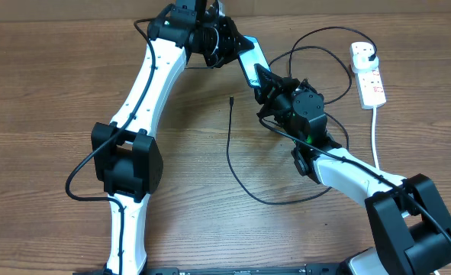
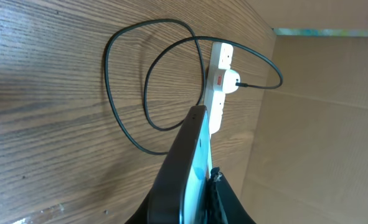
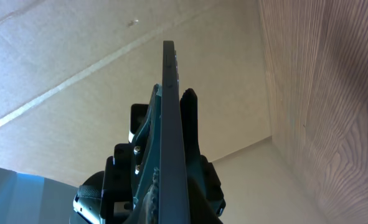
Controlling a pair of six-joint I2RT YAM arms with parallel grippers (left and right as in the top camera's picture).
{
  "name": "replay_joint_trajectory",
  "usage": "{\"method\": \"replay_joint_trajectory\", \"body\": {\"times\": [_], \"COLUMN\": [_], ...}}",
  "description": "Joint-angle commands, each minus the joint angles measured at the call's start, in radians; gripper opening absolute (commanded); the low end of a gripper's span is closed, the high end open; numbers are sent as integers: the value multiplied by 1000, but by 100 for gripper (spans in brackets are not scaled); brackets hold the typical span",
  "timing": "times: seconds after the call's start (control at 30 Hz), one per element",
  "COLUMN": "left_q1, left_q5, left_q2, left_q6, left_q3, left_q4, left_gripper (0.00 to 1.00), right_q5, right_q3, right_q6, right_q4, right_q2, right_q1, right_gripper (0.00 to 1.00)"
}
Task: Plug charger to phone and switch on socket
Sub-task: 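Release the phone from the right gripper, keeping it in the left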
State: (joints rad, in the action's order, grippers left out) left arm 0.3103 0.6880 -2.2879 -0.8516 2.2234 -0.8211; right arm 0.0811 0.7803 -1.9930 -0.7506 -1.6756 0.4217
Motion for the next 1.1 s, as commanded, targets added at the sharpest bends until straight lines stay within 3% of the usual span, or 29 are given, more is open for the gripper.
{"method": "replay_joint_trajectory", "body": {"times": [0.0, 0.5, 0.77, 0.83, 1.07], "left_q1": [40, -22, -58, -60, -53], "left_q5": [47, 326, 533, 572, 575], "left_q2": [10, 10, 10, 10, 10], "left_q6": [23, -69, 49, 93, 104], "left_q3": [10, 10, 10, 10, 10], "left_q4": [37, 34, 37, 37, 36], "left_gripper": [4, 4, 4, 12, 18], "right_q5": [305, 367, 393, 393, 392], "right_q3": [34, 33, 33, 33, 34], "right_q6": [83, 166, 222, 222, 221], "right_q4": [-4, 0, 2, 2, -2], "right_q2": [13, 13, 13, 13, 13], "right_q1": [103, 103, 103, 103, 103], "right_gripper": [4, 4, 4, 4, 4]}}
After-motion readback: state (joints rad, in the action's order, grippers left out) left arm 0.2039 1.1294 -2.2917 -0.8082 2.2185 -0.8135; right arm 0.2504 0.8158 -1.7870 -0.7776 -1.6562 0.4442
